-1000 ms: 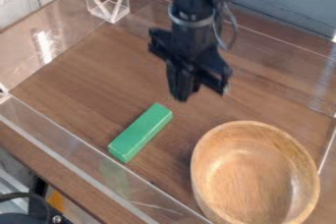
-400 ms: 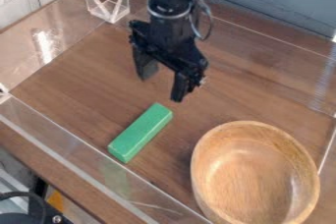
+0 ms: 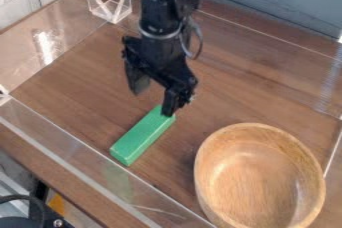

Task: Put the green block in the brown bowl

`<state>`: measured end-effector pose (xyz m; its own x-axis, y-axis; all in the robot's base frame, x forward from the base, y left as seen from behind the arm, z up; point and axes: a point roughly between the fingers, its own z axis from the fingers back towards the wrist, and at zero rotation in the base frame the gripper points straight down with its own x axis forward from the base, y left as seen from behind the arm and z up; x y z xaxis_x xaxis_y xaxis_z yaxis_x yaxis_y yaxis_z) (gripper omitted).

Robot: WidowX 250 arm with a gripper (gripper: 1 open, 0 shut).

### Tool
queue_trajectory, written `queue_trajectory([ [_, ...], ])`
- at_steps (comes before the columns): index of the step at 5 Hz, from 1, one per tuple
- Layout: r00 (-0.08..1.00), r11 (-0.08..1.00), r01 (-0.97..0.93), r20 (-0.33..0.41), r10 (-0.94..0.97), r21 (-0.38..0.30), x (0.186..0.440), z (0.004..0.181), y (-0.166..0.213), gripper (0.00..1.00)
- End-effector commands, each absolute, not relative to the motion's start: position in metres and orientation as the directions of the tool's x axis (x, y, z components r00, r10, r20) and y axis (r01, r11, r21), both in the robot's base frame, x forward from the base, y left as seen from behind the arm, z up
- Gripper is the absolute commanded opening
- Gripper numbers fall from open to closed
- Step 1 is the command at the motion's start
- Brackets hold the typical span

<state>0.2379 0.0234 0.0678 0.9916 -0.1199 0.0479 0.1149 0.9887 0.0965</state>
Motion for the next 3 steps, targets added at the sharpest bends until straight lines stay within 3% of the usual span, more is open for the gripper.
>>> queue_trajectory([
  [1, 0.992, 0.99, 0.1, 0.063, -0.107, 0.104, 0.241, 0.062, 0.03, 1.0],
  [3, 0.994, 0.99, 0.096, 0.035, -0.101, 0.105, 0.238, 0.038, 0.032, 1.0],
])
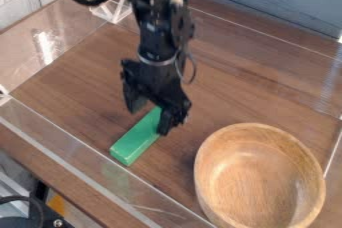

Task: Put the green block in the brown bowl

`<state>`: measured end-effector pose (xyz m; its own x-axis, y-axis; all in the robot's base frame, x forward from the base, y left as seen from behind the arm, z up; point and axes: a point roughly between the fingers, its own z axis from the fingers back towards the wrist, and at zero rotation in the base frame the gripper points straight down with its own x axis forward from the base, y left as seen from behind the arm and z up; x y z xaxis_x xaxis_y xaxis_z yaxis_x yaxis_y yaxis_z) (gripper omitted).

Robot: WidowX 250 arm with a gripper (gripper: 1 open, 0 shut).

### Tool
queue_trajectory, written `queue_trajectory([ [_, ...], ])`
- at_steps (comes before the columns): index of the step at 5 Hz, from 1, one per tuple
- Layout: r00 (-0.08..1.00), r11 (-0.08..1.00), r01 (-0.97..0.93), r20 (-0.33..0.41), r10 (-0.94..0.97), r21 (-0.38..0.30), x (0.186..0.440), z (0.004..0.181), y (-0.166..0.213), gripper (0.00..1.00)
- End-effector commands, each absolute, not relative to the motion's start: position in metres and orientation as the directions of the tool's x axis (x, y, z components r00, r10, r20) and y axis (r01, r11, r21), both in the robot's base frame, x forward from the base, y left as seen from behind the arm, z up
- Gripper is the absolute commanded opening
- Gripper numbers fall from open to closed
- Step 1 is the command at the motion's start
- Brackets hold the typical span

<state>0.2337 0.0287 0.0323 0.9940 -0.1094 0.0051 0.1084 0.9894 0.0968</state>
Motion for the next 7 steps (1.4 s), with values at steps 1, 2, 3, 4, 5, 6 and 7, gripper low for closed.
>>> queue_trajectory([
  [1, 0.995, 0.99, 0.094, 0.024, -0.097, 0.106, 0.238, 0.029, 0.033, 1.0],
  [2, 0.996, 0.99, 0.09, 0.017, -0.093, 0.107, 0.238, 0.025, 0.033, 1.0],
  [3, 0.995, 0.99, 0.093, 0.01, -0.095, 0.105, 0.237, 0.025, 0.033, 0.0],
  [4, 0.995, 0.99, 0.1, 0.001, -0.101, 0.099, 0.237, 0.03, 0.032, 0.0],
  [5, 0.994, 0.99, 0.107, -0.008, -0.107, 0.091, 0.236, 0.037, 0.03, 0.0],
  [6, 0.993, 0.99, 0.114, -0.017, -0.113, 0.082, 0.236, 0.044, 0.029, 0.0],
  [7, 0.993, 0.99, 0.118, -0.02, -0.117, 0.072, 0.236, 0.053, 0.027, 0.0],
])
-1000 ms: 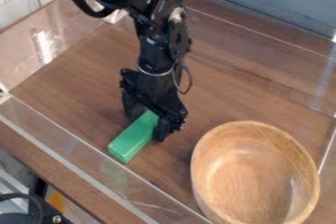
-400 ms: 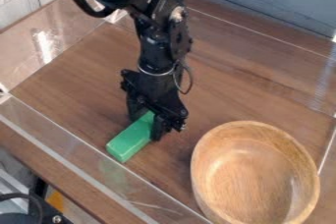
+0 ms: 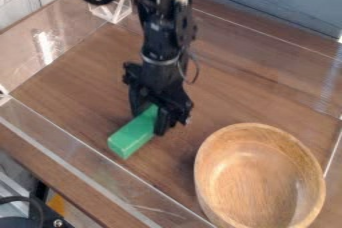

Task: Put the green block in the brown bowl

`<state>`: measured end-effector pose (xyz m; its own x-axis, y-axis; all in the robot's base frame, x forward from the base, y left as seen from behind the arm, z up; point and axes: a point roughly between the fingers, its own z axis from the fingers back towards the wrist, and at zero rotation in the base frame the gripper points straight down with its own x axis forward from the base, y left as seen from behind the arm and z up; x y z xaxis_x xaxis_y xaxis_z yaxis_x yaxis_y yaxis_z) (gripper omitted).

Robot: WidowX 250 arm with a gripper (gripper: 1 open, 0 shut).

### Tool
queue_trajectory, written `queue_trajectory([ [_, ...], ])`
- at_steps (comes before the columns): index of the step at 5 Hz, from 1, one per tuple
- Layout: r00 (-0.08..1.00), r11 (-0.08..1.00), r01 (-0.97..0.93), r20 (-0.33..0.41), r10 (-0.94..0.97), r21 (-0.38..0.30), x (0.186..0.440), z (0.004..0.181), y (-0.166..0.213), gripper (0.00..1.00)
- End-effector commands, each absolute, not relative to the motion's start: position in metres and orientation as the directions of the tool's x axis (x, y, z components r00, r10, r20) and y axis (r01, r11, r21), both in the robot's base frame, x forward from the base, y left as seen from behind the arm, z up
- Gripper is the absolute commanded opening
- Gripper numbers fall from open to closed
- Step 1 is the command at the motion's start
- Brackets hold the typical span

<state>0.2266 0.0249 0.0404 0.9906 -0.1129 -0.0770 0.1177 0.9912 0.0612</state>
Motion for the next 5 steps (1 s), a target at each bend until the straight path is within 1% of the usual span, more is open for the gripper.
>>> queue_trajectory([
  [1, 0.992, 0.99, 0.123, -0.016, -0.123, 0.063, 0.24, 0.065, 0.024, 0.0],
  [2, 0.992, 0.99, 0.13, -0.001, -0.13, 0.054, 0.237, 0.078, 0.014, 0.0],
  [3, 0.988, 0.988, 0.152, 0.022, -0.153, 0.037, 0.231, 0.091, -0.007, 0.0],
  [4, 0.983, 0.984, 0.18, 0.039, -0.181, 0.015, 0.224, 0.1, -0.034, 0.0],
  [5, 0.966, 0.967, 0.254, 0.043, -0.253, -0.006, 0.214, 0.099, -0.084, 0.0],
])
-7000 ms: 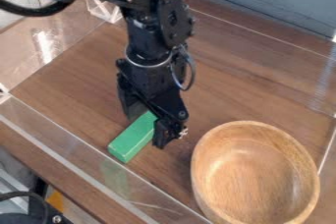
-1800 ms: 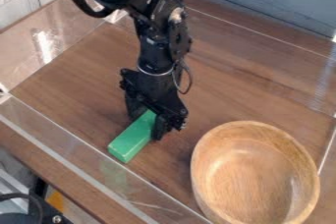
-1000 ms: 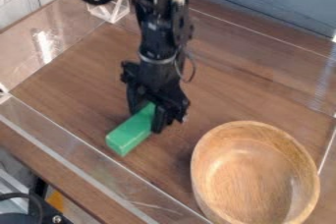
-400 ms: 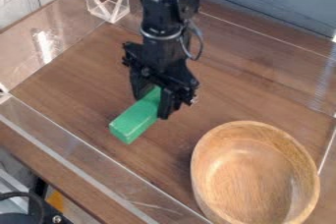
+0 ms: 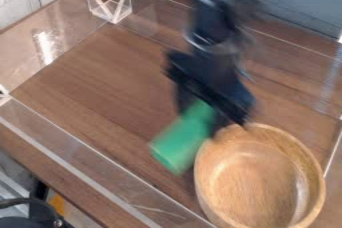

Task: Put the green block in the brown bowl

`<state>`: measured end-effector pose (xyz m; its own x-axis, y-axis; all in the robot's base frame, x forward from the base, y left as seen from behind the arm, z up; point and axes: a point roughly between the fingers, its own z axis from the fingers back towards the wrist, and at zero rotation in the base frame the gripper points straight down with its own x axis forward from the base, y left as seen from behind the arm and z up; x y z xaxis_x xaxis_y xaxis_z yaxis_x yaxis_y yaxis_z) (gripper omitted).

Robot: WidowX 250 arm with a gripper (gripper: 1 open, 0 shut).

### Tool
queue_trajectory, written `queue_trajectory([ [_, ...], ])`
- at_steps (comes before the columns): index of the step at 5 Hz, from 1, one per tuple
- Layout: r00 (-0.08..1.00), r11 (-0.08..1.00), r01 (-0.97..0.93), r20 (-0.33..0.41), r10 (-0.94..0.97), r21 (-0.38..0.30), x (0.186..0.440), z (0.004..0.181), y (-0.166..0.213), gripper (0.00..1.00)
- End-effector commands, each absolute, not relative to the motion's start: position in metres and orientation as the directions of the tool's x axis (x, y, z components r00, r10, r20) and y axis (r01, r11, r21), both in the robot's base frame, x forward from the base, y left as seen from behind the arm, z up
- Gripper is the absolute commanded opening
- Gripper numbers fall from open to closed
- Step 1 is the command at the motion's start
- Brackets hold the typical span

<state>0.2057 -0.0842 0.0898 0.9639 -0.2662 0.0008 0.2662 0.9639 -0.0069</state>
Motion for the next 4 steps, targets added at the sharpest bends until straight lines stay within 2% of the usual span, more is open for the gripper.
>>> queue_trajectory([
  [1, 0.957, 0.959, 0.284, 0.062, -0.282, -0.018, 0.215, 0.107, -0.104, 0.0],
  [3, 0.927, 0.929, 0.368, 0.093, -0.363, -0.046, 0.211, 0.109, -0.142, 0.0],
  [4, 0.927, 0.929, 0.367, 0.107, -0.36, -0.056, 0.213, 0.117, -0.139, 0.0],
])
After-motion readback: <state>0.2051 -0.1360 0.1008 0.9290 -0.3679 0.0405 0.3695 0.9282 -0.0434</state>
